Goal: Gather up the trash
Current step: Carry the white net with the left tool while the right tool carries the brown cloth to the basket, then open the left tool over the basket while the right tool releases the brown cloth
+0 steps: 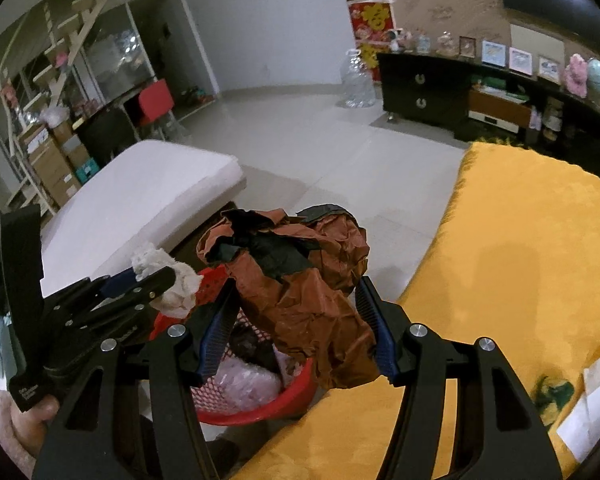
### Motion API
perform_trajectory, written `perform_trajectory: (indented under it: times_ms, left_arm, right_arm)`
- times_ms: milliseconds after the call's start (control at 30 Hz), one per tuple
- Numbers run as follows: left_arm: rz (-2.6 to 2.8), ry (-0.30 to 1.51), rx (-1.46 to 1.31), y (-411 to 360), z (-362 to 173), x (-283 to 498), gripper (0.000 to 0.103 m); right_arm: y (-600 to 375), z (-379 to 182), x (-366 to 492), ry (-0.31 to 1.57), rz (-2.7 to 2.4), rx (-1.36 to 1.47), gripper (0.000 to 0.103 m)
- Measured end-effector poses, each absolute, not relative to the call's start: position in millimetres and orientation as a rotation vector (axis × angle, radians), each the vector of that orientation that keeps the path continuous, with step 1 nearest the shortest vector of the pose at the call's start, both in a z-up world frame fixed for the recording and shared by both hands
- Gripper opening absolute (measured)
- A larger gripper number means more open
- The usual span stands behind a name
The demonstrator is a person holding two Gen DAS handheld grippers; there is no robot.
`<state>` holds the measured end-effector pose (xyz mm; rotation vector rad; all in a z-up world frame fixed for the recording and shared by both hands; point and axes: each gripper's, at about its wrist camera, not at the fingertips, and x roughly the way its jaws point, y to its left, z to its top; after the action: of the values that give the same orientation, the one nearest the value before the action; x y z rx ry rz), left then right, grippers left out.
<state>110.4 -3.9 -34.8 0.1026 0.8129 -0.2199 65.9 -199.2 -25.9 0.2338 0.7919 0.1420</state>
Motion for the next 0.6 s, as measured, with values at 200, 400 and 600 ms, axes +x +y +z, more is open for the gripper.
perform_trajectory:
  times_ms: [200,400,600]
  left_arm:
    - [-0.194,0.859,0.117,1,-48,116,0.033]
    - [-0.170,0.948,0.103,5,-70,128,0.033]
    - [-0.176,0.961,0.103,7,-73,129,0.038]
  right_arm:
    - [-193,-43,75,0.848,0.181,0.267,0.059]
    - [-182,-62,83,0.909,0.199,0.276,0.059]
    - [-172,-69,85,0.934,0.207,0.271,0.062]
